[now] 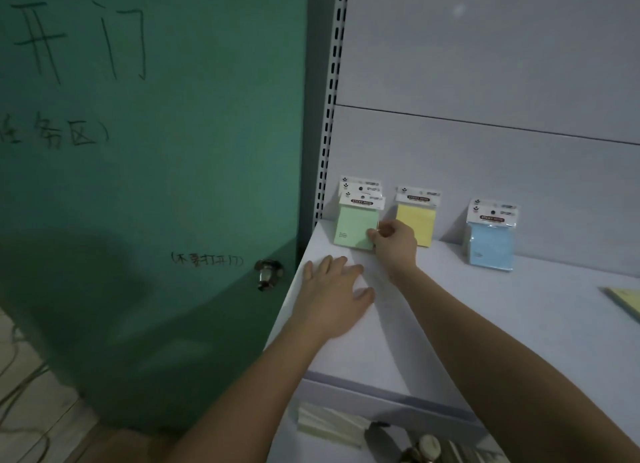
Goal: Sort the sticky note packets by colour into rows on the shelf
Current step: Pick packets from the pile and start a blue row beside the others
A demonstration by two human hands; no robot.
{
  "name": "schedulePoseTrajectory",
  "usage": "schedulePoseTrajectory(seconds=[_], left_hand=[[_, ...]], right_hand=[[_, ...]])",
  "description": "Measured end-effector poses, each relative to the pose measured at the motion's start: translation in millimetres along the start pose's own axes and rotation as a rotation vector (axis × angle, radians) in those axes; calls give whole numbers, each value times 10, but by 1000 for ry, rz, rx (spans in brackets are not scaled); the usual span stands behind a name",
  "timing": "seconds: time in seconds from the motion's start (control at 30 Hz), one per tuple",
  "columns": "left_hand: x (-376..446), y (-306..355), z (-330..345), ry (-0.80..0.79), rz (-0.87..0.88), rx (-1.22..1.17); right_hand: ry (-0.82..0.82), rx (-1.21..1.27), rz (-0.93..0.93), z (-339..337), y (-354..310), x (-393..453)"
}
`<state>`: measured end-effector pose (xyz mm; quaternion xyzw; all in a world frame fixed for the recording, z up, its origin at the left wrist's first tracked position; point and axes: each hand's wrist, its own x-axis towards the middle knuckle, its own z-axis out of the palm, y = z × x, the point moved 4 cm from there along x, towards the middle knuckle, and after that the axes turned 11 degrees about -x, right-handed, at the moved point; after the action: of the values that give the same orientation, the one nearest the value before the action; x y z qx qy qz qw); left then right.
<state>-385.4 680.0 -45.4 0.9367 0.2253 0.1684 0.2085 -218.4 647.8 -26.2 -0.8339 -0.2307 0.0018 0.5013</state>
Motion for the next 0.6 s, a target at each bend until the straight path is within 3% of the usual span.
schedulePoseTrajectory(seconds=[0.37,0.6], left_hand=[[29,-35,39,64,34,-20],[35,-30,23,38,25,-19]], right_hand=[[121,-217,-125,97,-32,24],[111,-149,-44,52,-1,-7]])
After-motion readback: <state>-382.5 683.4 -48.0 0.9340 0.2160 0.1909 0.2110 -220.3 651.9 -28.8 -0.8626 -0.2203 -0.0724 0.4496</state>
